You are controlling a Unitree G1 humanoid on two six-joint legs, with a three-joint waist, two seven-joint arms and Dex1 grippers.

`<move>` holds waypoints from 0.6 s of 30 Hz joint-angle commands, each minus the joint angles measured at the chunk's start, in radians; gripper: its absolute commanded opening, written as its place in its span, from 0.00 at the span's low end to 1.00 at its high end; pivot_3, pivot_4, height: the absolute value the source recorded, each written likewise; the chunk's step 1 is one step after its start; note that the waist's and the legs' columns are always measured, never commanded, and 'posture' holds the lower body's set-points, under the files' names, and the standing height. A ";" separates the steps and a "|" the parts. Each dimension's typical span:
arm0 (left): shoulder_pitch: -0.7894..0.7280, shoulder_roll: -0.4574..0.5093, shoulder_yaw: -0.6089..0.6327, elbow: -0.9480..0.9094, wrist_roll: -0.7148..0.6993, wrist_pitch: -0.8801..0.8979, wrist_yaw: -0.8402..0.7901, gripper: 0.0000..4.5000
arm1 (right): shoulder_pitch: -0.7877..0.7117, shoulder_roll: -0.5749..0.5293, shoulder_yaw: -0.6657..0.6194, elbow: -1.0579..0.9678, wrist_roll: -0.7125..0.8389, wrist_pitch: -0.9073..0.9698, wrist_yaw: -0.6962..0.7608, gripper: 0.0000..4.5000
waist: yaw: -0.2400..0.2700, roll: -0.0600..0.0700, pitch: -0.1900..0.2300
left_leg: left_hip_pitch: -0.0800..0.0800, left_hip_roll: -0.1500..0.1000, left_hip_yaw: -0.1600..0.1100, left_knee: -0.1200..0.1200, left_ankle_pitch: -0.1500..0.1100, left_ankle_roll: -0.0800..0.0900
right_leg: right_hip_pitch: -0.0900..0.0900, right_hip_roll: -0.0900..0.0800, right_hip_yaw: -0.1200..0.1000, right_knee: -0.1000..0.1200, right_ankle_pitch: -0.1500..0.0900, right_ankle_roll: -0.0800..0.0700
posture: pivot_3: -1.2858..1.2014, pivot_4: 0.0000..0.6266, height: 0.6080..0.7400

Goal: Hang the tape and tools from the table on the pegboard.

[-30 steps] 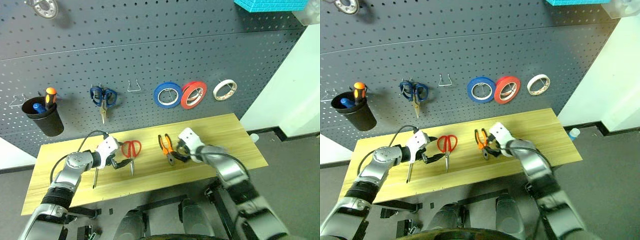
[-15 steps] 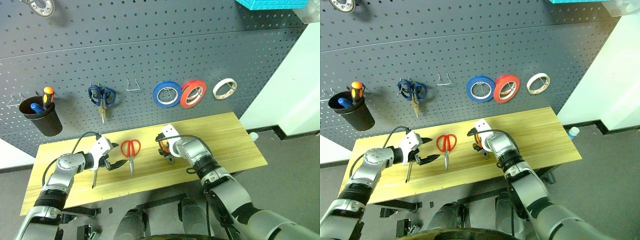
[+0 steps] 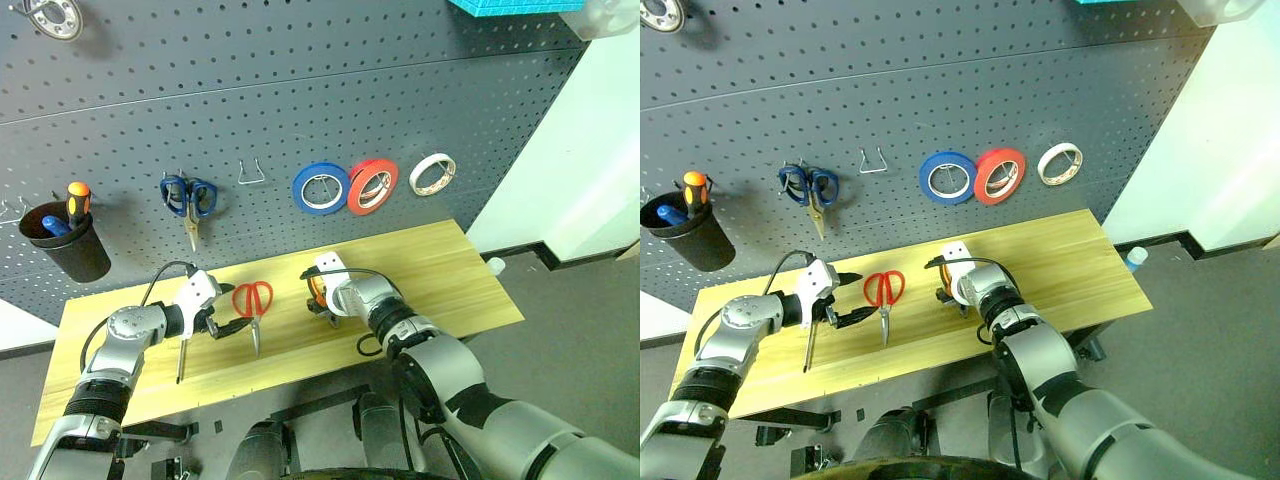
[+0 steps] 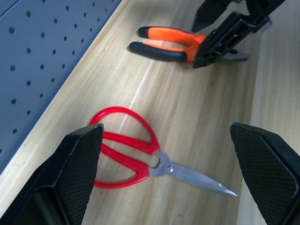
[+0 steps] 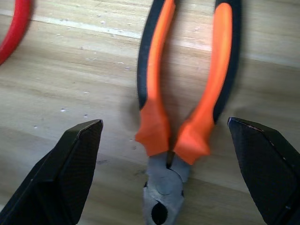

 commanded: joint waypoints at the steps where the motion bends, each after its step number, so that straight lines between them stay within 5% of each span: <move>1: 0.006 0.016 0.028 -0.035 -0.015 -0.001 0.000 1.00 | -0.034 0.021 -0.022 0.041 0.002 -0.061 -0.032 0.99 | -0.002 0.000 0.000 | 0.000 0.000 0.000 0.000 0.000 0.000 | -0.001 0.000 0.000 0.001 0.000 0.000 | 0.49 0.13 1.00; 7: 0.013 0.010 0.032 -0.049 -0.017 0.002 0.005 1.00 | -0.038 0.020 -0.044 0.096 0.001 -0.114 -0.055 0.99 | -0.001 0.000 0.000 | 0.000 0.000 0.000 0.000 0.000 0.000 | -0.002 0.000 0.000 0.002 0.000 0.000 | 0.49 0.12 1.00; 10: 0.016 0.008 0.034 -0.055 -0.018 0.003 0.007 1.00 | -0.038 0.020 -0.039 0.108 -0.010 -0.137 -0.049 0.87 | -0.001 0.000 0.000 | 0.000 0.000 0.000 0.000 0.000 0.000 | -0.002 0.000 0.000 0.002 0.000 0.000 | 0.49 0.12 1.00; 15: 0.030 0.008 0.039 -0.067 -0.021 0.004 0.013 1.00 | -0.040 0.022 -0.036 0.117 -0.020 -0.153 -0.039 0.49 | -0.001 0.000 0.000 | 0.000 0.000 0.000 0.000 0.000 0.000 | -0.002 0.001 0.000 0.002 0.000 0.000 | 0.49 0.12 1.00; 18: 0.041 0.009 0.043 -0.076 -0.024 0.006 0.016 1.00 | -0.039 0.023 -0.037 0.119 -0.021 -0.155 -0.036 0.46 | 0.000 0.000 0.000 | 0.000 0.000 0.000 0.000 0.000 0.000 | -0.002 0.000 0.001 0.002 0.000 0.000 | 0.49 0.12 1.00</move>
